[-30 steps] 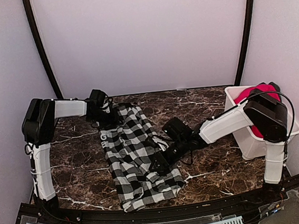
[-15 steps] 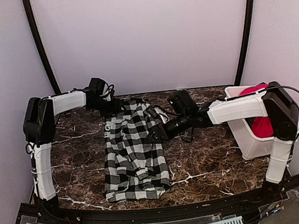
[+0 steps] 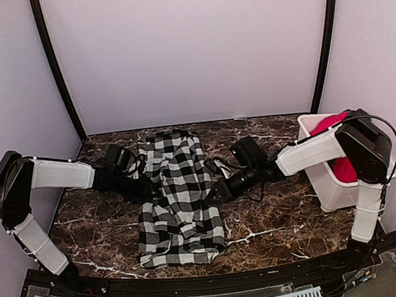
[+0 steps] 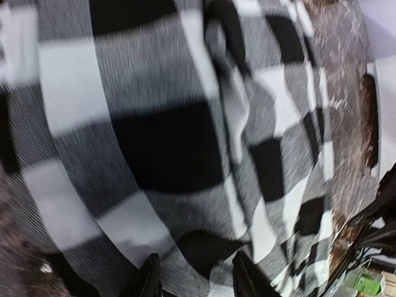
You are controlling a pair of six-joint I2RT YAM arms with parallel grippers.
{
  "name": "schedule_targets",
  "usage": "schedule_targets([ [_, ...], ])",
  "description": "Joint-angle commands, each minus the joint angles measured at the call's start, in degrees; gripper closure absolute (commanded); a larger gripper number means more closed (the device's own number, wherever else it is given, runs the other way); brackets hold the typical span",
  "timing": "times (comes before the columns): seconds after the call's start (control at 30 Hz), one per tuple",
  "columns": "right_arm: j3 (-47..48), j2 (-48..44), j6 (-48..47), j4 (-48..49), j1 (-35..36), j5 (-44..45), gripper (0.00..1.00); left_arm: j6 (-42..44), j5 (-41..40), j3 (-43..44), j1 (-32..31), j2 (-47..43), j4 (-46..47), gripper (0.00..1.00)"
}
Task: Fold and stack the mixed laundry pile
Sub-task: Adjust the rectangle-folded shirt at the center of the board.
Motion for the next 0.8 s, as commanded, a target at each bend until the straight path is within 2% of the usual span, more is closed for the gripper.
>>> schedule_targets([
  [0.0,-1.32,5.15,3.56,8.93,1.64,-2.9,0.8,-4.86,-0.71,-7.57,-3.75,-3.58,7.77,0.62],
  [0.17,1.11,12.15,4.32,10.33,0.93,-2.63,0.82,-5.32,-1.53,-5.91,-3.99,1.88,10.42,0.66],
  [0.37,7.82,16.61,1.17,5.35,-2.15,-0.79,0.83,-4.13,-1.19,3.2,-2.11,14.34,10.7,0.69],
  [0.43,10.84,17.13,-0.89,2.07,-3.31,0.19,0.82,-4.45,-0.17,5.2,-0.58,15.11,10.86,0.7],
  [0.5,12.74,16.35,-2.34,-0.08,-4.11,0.66,0.8,-4.23,0.57,6.29,0.27,13.88,10.54,0.69],
  [0.6,12.95,12.67,-4.54,-3.25,-4.06,0.3,0.75,-3.47,-0.13,6.58,0.4,9.67,7.88,0.61],
  [0.7,8.73,6.8,-3.63,-3.29,-3.8,-2.93,0.69,-3.37,-1.79,3.43,0.4,1.68,4.76,0.53],
  [0.77,4.41,0.54,-2.31,-2.59,-3.38,-4.23,0.63,-3.63,-2.65,0.44,0.4,-3.82,3.1,0.43],
])
